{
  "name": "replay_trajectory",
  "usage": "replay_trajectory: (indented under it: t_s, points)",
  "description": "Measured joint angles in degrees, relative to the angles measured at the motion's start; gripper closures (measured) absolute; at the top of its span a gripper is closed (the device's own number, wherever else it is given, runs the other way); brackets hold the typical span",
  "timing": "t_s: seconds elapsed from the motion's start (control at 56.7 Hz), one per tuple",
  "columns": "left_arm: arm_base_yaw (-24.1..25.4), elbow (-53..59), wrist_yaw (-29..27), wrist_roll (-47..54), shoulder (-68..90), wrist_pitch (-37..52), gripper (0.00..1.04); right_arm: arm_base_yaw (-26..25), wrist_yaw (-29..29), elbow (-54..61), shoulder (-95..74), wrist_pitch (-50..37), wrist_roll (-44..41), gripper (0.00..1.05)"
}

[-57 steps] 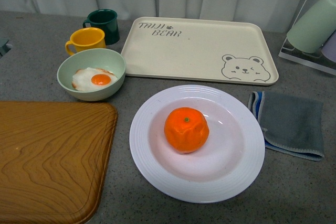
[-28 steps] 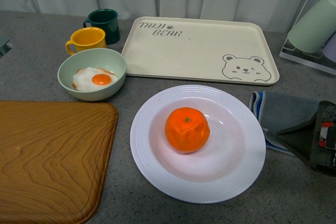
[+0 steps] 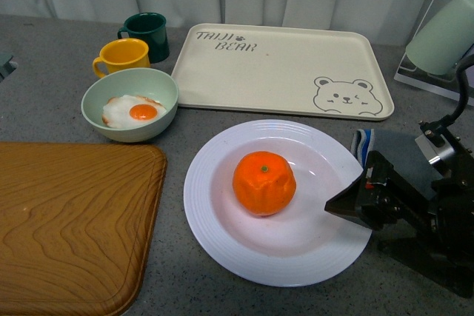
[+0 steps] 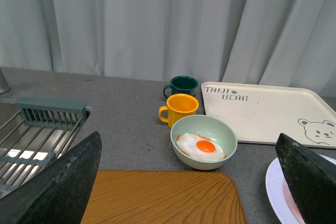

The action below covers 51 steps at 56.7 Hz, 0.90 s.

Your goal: Place orange and plate with both arms

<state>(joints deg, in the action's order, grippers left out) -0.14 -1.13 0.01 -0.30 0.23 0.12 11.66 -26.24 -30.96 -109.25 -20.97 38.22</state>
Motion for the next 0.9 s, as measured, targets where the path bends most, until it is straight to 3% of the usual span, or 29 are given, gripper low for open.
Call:
replay_trajectory:
  t_s: [0.212,0.652,0.899]
  points:
    - [0.0,0.0,0.0,0.0,0.0,0.0,0.07,1.1,1.2,-5.3,-4.3,3.2,6.3,0.13]
    - [0.0,0.0,0.0,0.0,0.0,0.0,0.07,1.1,4.0,-12.6,-7.5,17.3,8.9,0.81]
    - [0.0,0.0,0.0,0.0,0.0,0.0,0.07,0.0,0.1,-11.3,-4.2,15.4,8.6,0.92]
